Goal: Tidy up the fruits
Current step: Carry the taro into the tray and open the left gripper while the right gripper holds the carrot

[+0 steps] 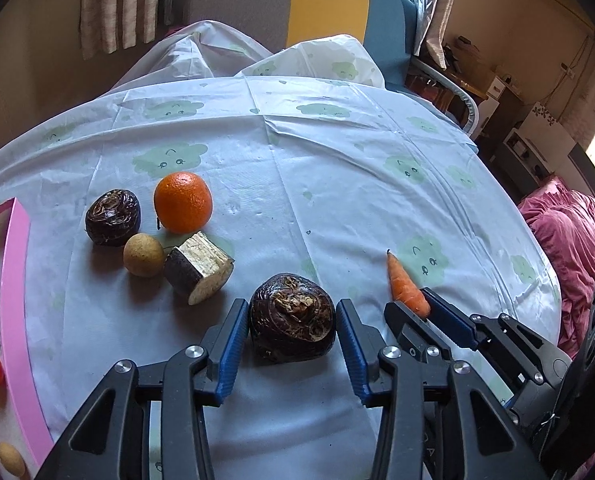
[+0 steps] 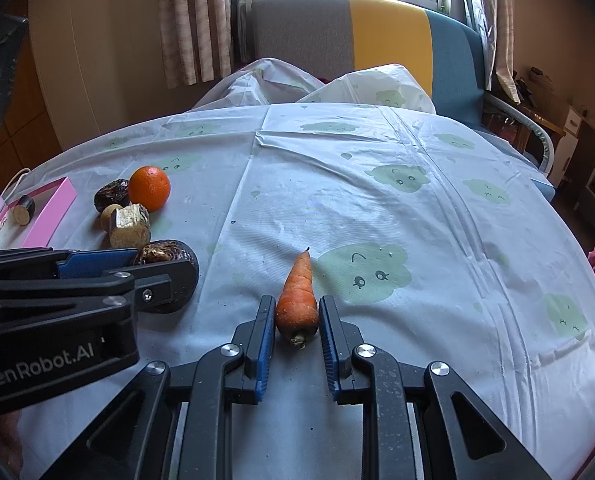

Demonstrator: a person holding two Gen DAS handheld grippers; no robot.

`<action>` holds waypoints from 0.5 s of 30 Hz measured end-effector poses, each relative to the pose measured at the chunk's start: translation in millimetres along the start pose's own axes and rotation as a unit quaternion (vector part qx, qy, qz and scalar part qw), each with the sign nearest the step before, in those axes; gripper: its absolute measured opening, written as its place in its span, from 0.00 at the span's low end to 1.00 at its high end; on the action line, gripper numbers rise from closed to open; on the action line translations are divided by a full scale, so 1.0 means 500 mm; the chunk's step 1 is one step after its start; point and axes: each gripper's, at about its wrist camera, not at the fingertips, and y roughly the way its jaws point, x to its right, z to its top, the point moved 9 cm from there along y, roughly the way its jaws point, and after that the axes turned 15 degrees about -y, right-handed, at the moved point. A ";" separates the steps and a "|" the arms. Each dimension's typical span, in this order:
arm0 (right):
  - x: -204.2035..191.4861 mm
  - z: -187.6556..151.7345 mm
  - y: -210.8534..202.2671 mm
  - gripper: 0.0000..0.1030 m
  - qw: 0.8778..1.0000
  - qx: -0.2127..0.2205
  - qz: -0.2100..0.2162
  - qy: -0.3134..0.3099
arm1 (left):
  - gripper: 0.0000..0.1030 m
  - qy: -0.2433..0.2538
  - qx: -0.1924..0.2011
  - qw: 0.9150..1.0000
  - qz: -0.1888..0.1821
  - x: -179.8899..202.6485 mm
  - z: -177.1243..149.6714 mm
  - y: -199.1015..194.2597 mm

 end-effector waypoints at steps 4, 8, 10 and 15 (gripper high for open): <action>-0.001 0.000 0.001 0.22 1.000 -0.001 -0.002 -0.002 | 0.44 0.003 0.006 1.000 -0.003 0.001 -0.004 -0.015; -0.002 0.000 0.001 0.22 1.000 -0.001 -0.005 -0.005 | 0.44 0.007 0.017 1.000 -0.004 -0.001 -0.009 -0.043; -0.002 0.000 0.001 0.22 1.000 -0.001 -0.007 -0.007 | 0.44 0.006 0.022 1.000 -0.005 -0.005 -0.013 -0.059; -0.003 0.000 0.000 0.22 1.000 -0.002 -0.012 -0.012 | 0.44 0.000 0.033 0.999 -0.008 -0.019 -0.024 -0.103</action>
